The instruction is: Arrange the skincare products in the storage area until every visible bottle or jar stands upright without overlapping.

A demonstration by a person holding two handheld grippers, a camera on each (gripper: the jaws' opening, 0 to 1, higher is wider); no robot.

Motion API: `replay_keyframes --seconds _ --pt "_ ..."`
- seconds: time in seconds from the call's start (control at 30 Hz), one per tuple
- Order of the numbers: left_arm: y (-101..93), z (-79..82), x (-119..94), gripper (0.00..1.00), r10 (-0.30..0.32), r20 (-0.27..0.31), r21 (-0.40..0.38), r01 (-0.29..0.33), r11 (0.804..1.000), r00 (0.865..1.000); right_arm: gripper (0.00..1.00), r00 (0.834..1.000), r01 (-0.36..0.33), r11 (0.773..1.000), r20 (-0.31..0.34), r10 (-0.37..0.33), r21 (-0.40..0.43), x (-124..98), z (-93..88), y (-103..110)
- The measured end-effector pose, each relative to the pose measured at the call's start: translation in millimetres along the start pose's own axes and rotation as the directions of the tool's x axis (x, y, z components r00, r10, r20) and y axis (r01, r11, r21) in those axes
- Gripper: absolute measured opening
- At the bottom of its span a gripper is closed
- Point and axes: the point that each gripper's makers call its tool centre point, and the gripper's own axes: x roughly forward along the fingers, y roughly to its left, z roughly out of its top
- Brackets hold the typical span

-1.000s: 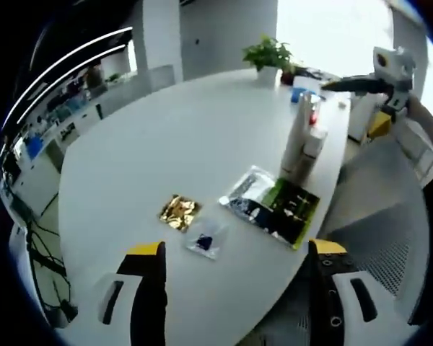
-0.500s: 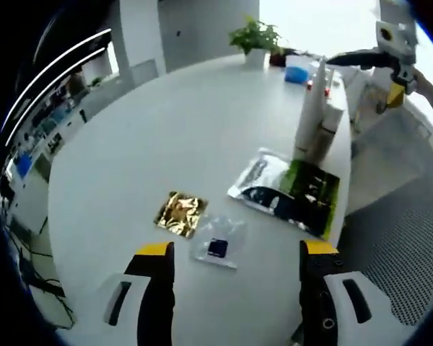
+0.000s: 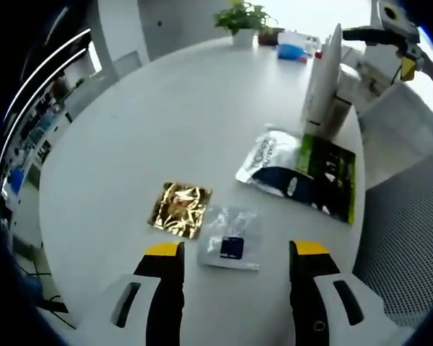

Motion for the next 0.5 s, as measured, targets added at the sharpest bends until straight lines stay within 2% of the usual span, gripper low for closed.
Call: replay_keyframes --seconds 0.5 --pt "0.5 -9.3 15 0.49 -0.054 -0.034 -0.034 0.053 0.998 0.998 1.00 1.000 0.002 1.000 -0.011 -0.002 0.020 -3 -6.4 2"
